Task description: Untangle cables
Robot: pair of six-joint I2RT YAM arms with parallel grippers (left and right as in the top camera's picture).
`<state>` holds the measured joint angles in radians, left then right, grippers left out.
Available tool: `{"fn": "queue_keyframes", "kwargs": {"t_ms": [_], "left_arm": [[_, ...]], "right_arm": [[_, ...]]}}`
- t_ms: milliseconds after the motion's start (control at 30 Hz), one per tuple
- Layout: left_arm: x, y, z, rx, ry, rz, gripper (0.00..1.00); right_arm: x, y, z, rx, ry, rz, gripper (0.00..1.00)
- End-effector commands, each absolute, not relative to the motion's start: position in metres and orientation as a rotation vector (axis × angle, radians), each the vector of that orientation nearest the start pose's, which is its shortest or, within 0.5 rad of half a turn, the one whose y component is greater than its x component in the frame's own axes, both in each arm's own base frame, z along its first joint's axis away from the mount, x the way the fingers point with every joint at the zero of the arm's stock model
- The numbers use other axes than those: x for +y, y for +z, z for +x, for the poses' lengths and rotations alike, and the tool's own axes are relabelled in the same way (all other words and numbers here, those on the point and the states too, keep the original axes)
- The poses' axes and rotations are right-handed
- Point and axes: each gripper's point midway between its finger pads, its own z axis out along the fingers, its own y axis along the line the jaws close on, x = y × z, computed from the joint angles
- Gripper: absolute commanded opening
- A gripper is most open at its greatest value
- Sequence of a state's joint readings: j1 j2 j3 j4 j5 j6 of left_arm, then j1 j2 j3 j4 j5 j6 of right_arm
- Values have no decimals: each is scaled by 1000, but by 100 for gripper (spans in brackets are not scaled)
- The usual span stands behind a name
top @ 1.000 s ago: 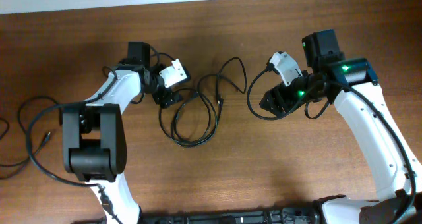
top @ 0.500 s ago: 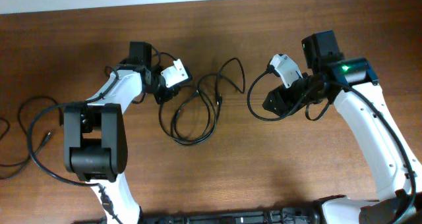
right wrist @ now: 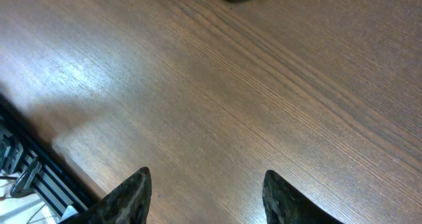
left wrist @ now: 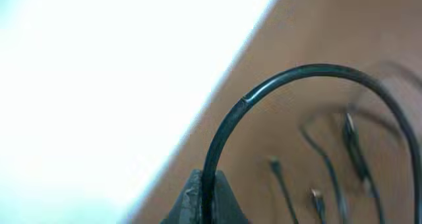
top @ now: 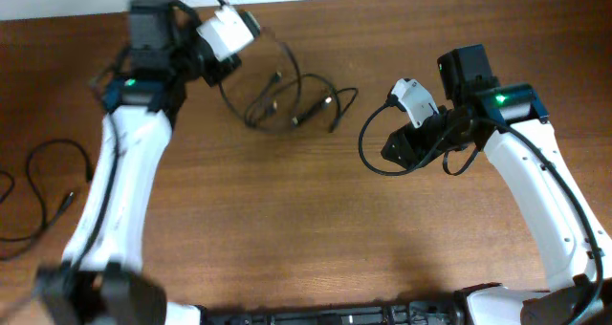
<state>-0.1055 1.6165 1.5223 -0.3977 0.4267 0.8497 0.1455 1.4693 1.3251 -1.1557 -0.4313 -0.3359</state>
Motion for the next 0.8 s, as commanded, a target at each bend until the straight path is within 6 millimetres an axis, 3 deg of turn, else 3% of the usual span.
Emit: {"fn": "queue_keyframes", "kwargs": {"t_ms": [0,67,200,333,400,533,633,767], "left_arm": [[-119,417,443,1454,66,949,0],[-116,466,421,1338,80,873,0],[-109,529,384,1156,163,808,0],[-74,570,368,1112,336,618,0],[-46,578,371,1146,447,484,0],[-12,570,382,1215,563,389,0],[17,558,396,1268,627,352,0],[73,530,421,1369,728,289,0]], "right_arm": [[116,179,292,2681,583,-733,53],[116,179,292,2681,583,-733,53],[116,179,292,2681,583,-734,53],[116,179,292,2681,584,-734,53],[116,179,292,2681,584,-734,53],[116,179,292,2681,583,-734,53],[116,179,292,2681,583,-734,53],[116,179,292,2680,582,-735,53]]}}
